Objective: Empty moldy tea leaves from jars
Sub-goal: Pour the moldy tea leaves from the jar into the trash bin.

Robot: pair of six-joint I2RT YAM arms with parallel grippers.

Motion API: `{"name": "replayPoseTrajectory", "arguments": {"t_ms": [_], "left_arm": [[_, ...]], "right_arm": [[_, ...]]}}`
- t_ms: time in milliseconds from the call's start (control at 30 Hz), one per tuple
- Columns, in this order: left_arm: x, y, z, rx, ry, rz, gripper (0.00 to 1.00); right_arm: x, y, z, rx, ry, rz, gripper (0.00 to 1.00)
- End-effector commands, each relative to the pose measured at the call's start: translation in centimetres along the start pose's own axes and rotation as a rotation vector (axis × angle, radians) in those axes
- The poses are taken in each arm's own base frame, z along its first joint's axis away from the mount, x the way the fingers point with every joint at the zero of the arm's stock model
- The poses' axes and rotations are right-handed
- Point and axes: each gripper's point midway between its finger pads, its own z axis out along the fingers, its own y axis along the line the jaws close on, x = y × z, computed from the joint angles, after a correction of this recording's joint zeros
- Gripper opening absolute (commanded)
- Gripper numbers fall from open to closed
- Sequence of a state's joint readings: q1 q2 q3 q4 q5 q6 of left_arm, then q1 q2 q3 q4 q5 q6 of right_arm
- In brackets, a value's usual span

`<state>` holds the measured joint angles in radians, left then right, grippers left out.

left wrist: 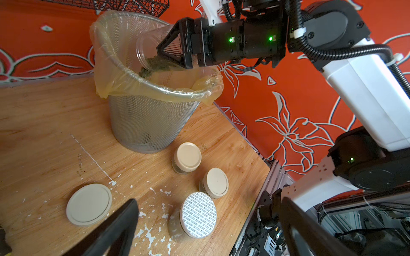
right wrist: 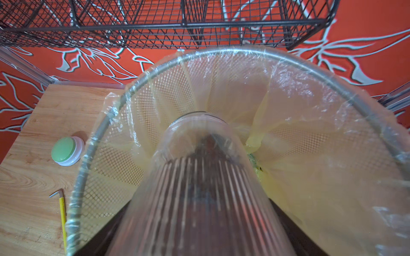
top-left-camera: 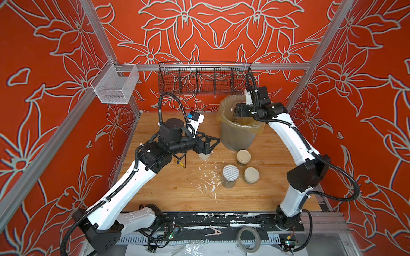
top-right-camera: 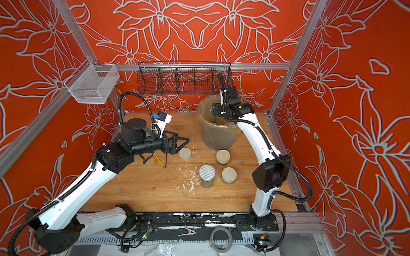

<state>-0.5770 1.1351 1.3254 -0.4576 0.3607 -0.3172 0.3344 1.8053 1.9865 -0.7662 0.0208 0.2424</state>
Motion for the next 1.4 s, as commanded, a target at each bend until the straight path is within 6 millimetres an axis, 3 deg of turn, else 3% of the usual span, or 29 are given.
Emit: {"name": "replayPoseTrajectory", "arguments": {"t_ms": [0, 333, 667, 767, 1300, 1367], "left_arm": [[0.0, 0.5, 0.2, -0.032, 0.004, -0.008, 0.98], [0.1, 1.8, -0.2, -0.118, 0.011, -0.052, 0.98], [0.2, 2.2, 0.0, -0.134, 0.007, -0.059, 0.98], [0.3, 2.4, 0.1, -0.141, 0.011, -0.062, 0.98], [0.6, 2.7, 0.6, -0.142, 0.013, -0.049, 0.98], [0.7, 2.8, 0.7, -0.141, 0.016, -0.053, 0.98]], "right_arm": [[-1.8, 0.2, -0.9, -0.010, -0.054, 0.000, 0.13], [-0.3, -0.2, 0.6, 0.015, 0.022, -0.009, 0.12], [0.5, -0.7, 0.8, 0.052, 0.080, -0.056, 0.12], [0.9, 0.0, 0.8, 0.032, 0.123, -0.070, 0.12], [1.2, -0.2, 0.9, 0.092, 0.177, -0.151, 0.12], [1.2, -0.9, 1.2, 0.138, 0.189, -0.156, 0.11]]}}
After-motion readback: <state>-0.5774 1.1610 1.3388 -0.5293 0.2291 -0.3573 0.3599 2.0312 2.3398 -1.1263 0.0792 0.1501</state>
